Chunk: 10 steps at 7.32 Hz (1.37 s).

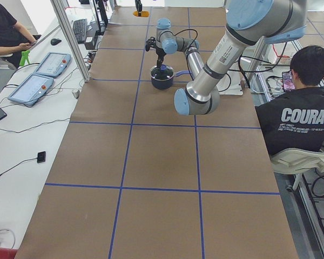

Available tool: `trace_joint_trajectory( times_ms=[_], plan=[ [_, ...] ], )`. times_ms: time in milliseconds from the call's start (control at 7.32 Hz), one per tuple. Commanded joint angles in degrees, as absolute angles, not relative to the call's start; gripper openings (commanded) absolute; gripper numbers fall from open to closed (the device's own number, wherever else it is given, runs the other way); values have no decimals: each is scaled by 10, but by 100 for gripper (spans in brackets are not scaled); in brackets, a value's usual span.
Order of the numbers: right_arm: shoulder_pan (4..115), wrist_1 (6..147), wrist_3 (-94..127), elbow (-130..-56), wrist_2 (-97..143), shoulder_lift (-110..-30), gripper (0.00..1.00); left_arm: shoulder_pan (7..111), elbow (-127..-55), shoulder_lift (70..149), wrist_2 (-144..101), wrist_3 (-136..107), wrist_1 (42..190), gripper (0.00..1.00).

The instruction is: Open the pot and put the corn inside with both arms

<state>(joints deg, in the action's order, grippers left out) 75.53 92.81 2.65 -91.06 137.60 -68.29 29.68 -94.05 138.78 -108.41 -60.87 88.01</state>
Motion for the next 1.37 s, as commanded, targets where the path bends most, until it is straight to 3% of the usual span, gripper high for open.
trace_joint_trajectory(
  times_ms=[0, 273, 547, 820, 1230],
  plan=[
    [755, 928, 26, -908, 1376, -679, 30, 278, -939, 1385, -1070, -609, 880, 98],
    [755, 929, 27, -907, 1378, -677, 31, 277, -938, 1385, -1069, -613, 881, 96],
    [755, 928, 26, -907, 1379, -677, 31, 277, -937, 1386, -1070, -614, 881, 81],
    [755, 928, 24, -906, 1380, -677, 31, 277, -937, 1386, -1070, -613, 881, 73],
    [755, 926, 20, -903, 1381, -676, 31, 278, -937, 1386, -1070, -609, 880, 70]
  ],
)
